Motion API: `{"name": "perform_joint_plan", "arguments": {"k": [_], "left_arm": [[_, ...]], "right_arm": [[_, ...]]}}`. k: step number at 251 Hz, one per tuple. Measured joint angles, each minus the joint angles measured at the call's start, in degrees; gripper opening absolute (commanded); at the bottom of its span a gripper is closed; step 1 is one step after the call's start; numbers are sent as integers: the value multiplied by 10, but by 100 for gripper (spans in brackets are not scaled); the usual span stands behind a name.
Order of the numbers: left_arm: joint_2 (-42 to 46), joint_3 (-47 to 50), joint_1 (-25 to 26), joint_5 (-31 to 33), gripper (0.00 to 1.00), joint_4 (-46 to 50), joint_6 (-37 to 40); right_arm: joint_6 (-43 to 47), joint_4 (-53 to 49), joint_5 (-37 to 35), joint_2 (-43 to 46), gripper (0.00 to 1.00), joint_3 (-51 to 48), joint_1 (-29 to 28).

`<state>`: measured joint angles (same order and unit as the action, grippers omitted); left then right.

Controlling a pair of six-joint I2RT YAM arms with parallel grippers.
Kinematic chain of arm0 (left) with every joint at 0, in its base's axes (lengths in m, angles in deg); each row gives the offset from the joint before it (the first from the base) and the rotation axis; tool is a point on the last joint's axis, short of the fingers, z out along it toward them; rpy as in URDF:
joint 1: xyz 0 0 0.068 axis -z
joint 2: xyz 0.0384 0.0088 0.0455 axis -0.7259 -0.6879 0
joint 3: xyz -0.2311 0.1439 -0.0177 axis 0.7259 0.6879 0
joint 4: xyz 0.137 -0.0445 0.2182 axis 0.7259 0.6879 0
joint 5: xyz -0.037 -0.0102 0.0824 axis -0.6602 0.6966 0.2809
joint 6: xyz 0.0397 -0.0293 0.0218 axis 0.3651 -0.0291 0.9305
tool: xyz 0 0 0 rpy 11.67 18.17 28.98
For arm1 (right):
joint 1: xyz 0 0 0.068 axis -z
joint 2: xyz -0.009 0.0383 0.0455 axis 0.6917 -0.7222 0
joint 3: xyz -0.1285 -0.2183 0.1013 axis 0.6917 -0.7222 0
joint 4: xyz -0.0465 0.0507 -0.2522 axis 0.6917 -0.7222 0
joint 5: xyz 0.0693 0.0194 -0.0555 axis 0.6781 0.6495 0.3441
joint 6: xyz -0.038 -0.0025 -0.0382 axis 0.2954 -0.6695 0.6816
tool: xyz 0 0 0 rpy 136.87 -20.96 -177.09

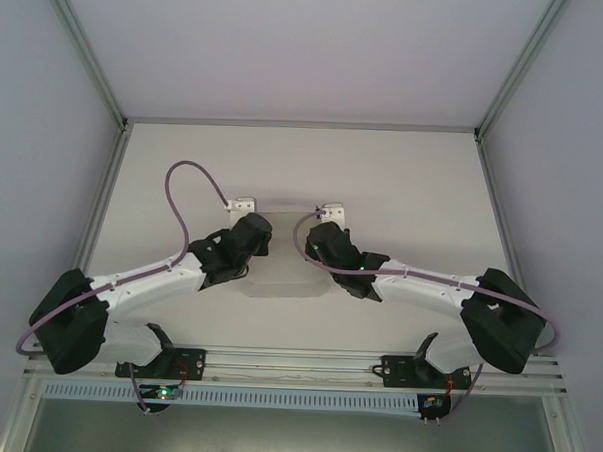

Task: Assemble paper box

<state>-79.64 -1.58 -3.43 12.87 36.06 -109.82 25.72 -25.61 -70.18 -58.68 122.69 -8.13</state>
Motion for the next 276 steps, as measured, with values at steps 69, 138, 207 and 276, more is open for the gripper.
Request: {"name": "perform_joint_plan", "arguments": {"k": [69,138,207,276], "left_arm": [[-94,-79,22,125,4,45,-46],[-162,-161,29,174,3,169,-174],[-69,-33,-10,33,44,14,-27],[53,26,-24,-116,78,-32,40]], "right_arm": [[-12,0,13,40,0,-12,-3],[-16,1,20,60,0,-19,-12],[-16,-24,2,53,0,-21,-7],[-27,-30,-24,26,0,-21,4]]}}
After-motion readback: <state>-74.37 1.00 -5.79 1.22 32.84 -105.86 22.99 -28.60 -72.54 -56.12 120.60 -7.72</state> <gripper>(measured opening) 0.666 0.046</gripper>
